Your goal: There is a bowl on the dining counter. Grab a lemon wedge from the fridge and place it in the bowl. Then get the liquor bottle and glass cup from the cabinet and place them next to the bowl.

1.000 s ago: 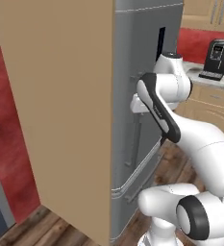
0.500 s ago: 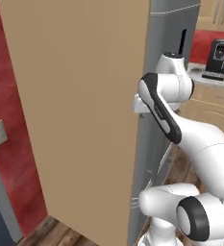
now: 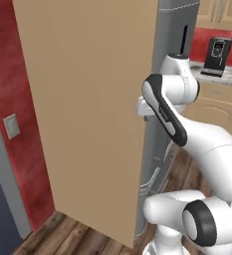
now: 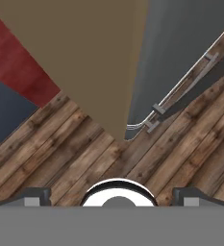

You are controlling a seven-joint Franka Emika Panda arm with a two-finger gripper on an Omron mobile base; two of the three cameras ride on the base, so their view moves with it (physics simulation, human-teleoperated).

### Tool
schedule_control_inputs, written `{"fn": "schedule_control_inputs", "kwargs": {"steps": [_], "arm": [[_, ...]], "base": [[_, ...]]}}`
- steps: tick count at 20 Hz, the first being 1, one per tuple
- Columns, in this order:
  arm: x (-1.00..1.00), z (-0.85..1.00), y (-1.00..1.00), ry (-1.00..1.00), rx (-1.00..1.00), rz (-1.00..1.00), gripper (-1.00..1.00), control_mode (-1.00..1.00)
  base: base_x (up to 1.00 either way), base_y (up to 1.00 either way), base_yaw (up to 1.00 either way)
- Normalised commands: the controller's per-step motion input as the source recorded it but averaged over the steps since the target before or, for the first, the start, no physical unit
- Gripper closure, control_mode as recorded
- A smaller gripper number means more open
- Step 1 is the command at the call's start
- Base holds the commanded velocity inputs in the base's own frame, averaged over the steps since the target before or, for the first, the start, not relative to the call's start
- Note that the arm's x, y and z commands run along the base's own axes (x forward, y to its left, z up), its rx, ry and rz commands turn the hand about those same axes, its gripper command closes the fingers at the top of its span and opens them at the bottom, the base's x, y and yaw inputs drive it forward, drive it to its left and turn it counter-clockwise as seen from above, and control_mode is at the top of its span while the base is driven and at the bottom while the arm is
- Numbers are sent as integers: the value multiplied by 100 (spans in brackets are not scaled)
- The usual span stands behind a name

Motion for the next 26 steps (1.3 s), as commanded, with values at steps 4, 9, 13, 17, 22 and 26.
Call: {"fn": "schedule_control_inputs", "kwargs": {"steps": [4, 9, 13, 17, 22, 26], "arm": [[0, 0, 0, 0, 0, 0, -100, 100], [0, 0, 0, 0, 0, 0, -100, 100], [0, 0, 0, 0, 0, 0, -100, 100], [0, 0, 0, 0, 0, 0, -100, 100], [0, -41, -68, -17, 6, 5, -100, -100], [0, -38, -100, -45, 13, 17, -100, -100]], "base": [[-23, 12, -9], [-5, -34, -2], [-20, -19, 0], [0, 0, 0], [0, 0, 0], [0, 0, 0]]}}
